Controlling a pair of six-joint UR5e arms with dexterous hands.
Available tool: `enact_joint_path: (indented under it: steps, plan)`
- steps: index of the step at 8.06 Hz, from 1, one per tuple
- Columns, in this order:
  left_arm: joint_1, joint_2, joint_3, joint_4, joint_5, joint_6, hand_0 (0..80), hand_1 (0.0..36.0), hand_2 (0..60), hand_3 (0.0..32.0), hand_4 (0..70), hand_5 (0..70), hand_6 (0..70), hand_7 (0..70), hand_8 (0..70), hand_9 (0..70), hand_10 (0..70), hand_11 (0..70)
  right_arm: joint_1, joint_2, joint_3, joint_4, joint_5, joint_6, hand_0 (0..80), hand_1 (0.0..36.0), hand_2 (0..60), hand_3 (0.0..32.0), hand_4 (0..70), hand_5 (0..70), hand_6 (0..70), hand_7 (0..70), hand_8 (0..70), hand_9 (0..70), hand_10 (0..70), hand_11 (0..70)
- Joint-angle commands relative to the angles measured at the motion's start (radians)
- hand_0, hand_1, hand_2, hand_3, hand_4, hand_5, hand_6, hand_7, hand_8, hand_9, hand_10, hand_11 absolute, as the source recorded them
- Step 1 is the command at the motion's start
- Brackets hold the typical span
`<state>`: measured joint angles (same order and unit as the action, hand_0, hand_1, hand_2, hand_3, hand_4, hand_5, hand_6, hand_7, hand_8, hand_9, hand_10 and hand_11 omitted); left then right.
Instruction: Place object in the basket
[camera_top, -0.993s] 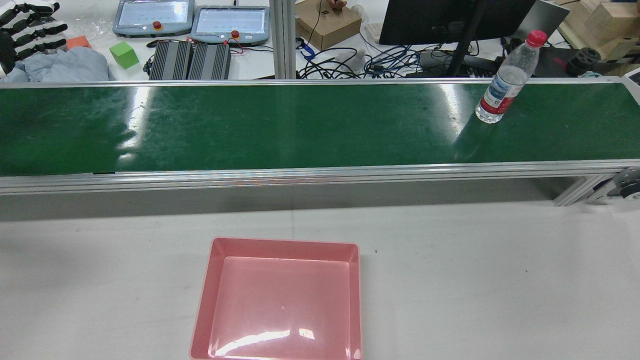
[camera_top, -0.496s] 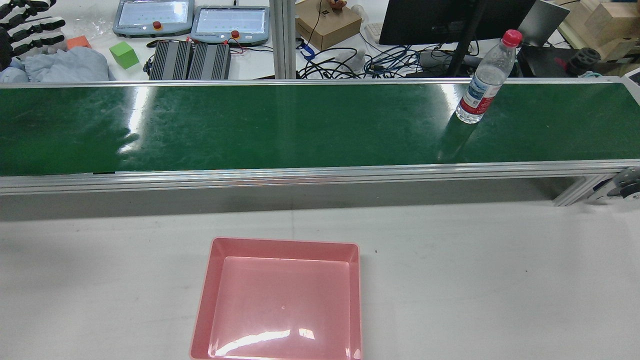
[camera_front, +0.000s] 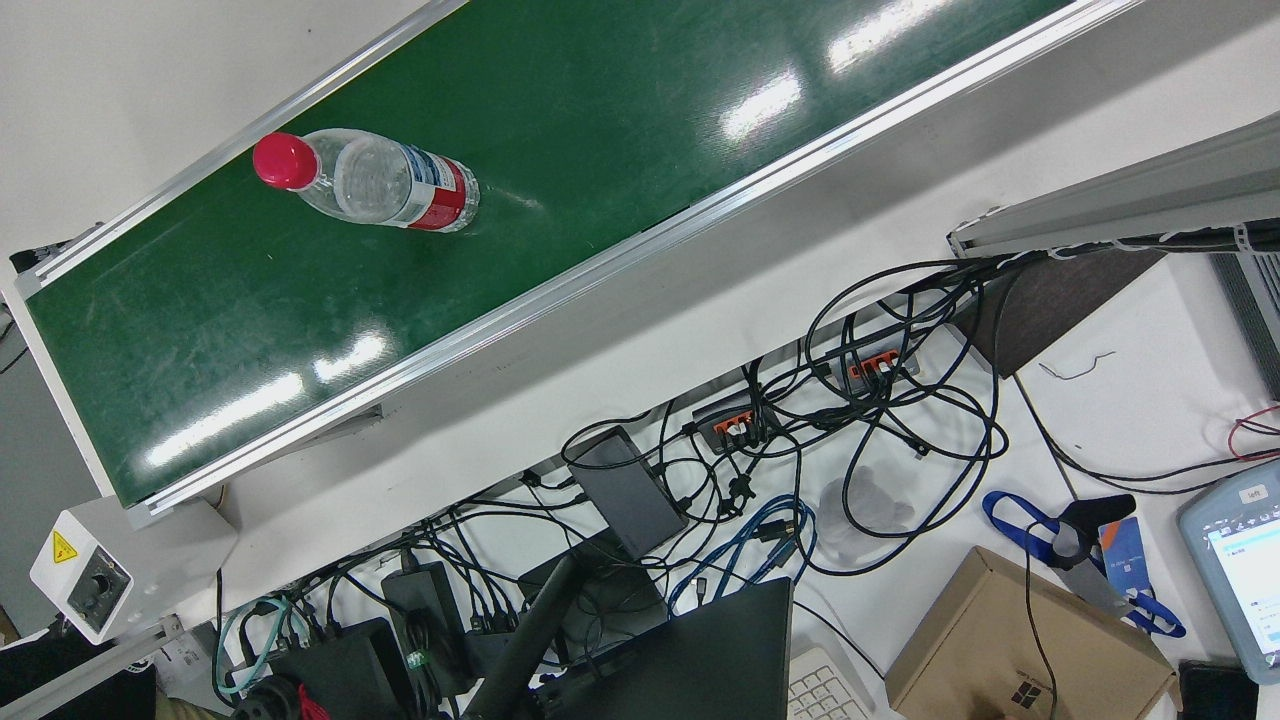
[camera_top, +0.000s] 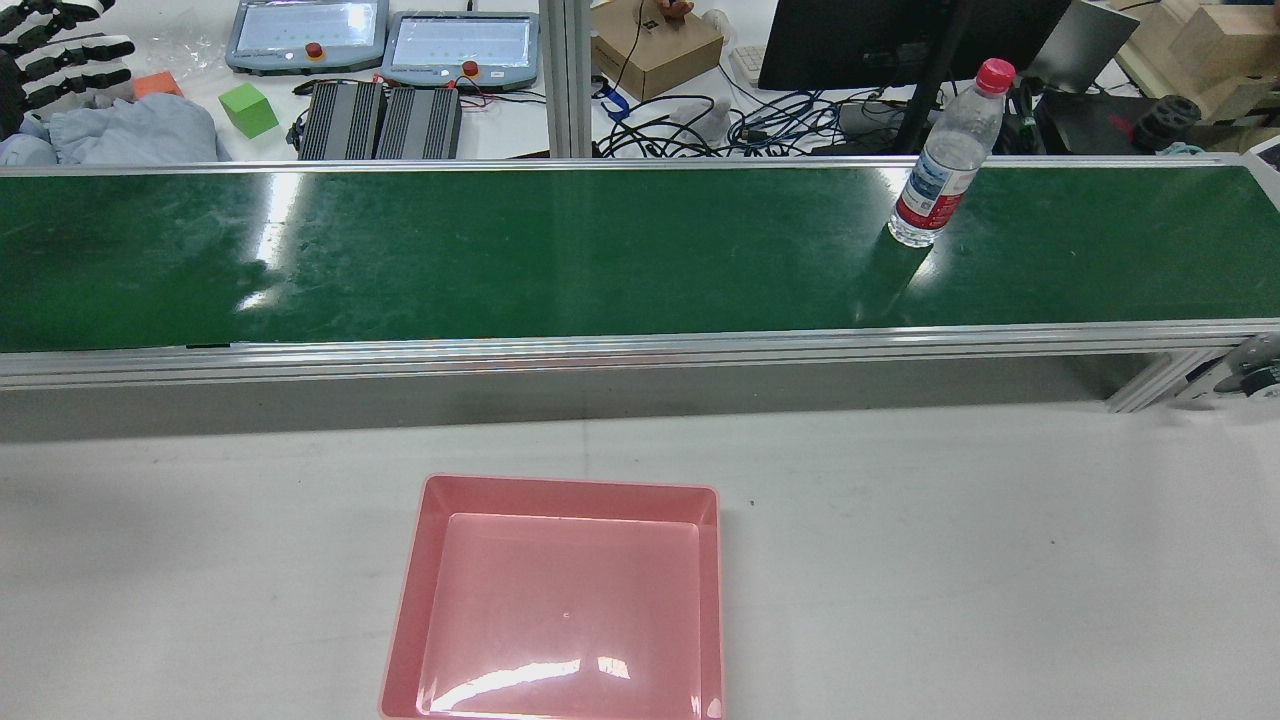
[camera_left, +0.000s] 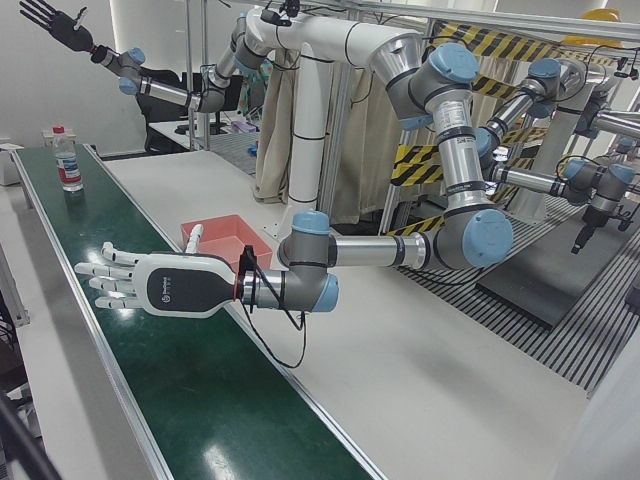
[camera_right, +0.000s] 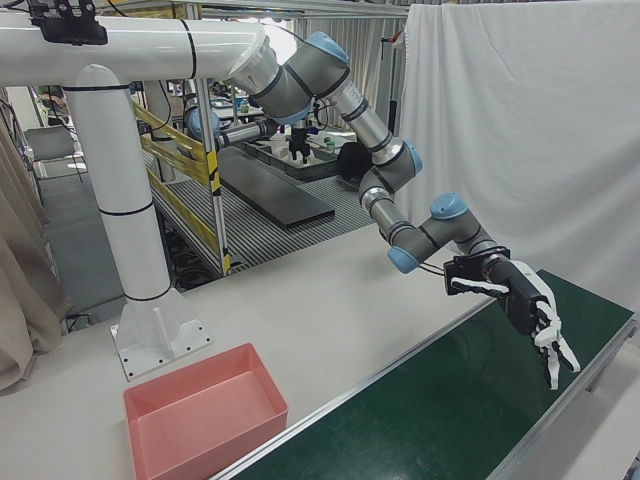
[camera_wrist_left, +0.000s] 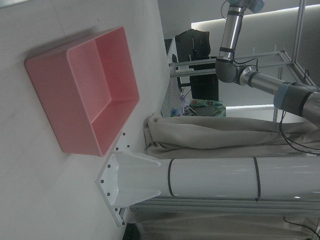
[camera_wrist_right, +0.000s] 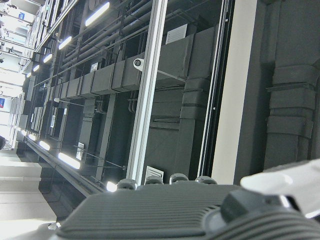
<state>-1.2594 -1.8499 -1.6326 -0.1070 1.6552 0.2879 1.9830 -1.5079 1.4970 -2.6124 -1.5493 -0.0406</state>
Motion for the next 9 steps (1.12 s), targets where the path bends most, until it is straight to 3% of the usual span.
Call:
enact_joint_path:
  steps: [1, 9]
  plan:
    - [0.0, 0.0, 0.0, 0.001, 0.0, -0.001, 49.7, 3.7, 0.0, 8.4, 6.2, 35.6, 6.0, 6.3, 13.6, 13.0, 8.3, 12.7, 0.0, 0.0, 0.0, 0.0, 0.0, 0.001, 0.0, 0.0, 0.0, 0.0, 0.0, 0.0, 0.0, 0.0, 0.0, 0.0, 0.0, 0.0]
    - [0.001, 0.001, -0.012, 0.009, 0.0, -0.001, 49.6, 3.4, 0.0, 9.6, 2.7, 35.2, 4.8, 5.4, 11.4, 11.9, 7.3, 11.5, 0.0, 0.0, -0.001, 0.0, 0.0, 0.001, 0.0, 0.0, 0.0, 0.0, 0.0, 0.0, 0.0, 0.0, 0.0, 0.0, 0.0, 0.0]
